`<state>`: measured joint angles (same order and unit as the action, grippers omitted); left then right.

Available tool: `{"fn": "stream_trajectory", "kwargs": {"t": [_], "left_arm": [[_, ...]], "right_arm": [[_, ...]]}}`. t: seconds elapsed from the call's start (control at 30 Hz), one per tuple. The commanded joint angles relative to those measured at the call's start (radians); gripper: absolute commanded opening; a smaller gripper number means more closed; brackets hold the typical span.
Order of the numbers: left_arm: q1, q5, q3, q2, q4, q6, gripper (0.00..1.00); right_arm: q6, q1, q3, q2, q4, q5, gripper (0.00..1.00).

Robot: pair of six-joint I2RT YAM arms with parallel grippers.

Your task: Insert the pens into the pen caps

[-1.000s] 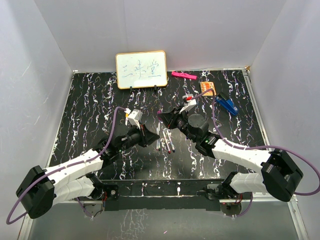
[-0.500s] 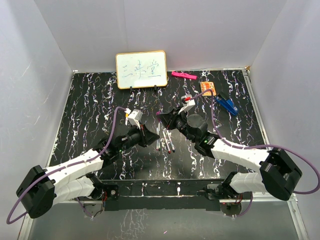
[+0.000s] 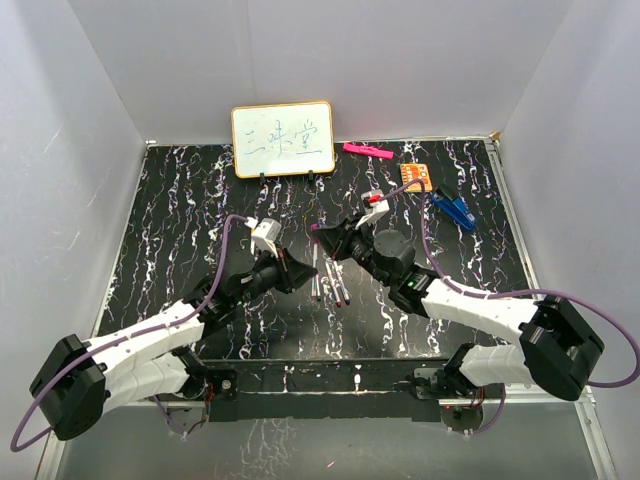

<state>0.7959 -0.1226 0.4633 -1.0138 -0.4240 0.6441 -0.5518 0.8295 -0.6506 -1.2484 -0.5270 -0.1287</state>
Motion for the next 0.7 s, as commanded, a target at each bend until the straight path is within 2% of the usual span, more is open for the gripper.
{"fn": "stream_trajectory", "kwargs": {"t": [0.0,0.3,0.67], "left_arm": [[0.003,0.043,-0.004,0.037,-0.058,0.009,0.00],[0.003,0.051,0.002,0.033,-0.081,0.025,0.00],[0.003,0.112,-0.043,0.033,-0.275,0.112,0.00]], "right_arm": [[-0.003,0.014,0.013,0.009,-0.050,0.008,0.00],[0.006,0.023,0.019,0.008,-0.049,0.019,0.00],[-0.006,0.040,0.055,-0.010,-0.120,0.068,0.00]]}}
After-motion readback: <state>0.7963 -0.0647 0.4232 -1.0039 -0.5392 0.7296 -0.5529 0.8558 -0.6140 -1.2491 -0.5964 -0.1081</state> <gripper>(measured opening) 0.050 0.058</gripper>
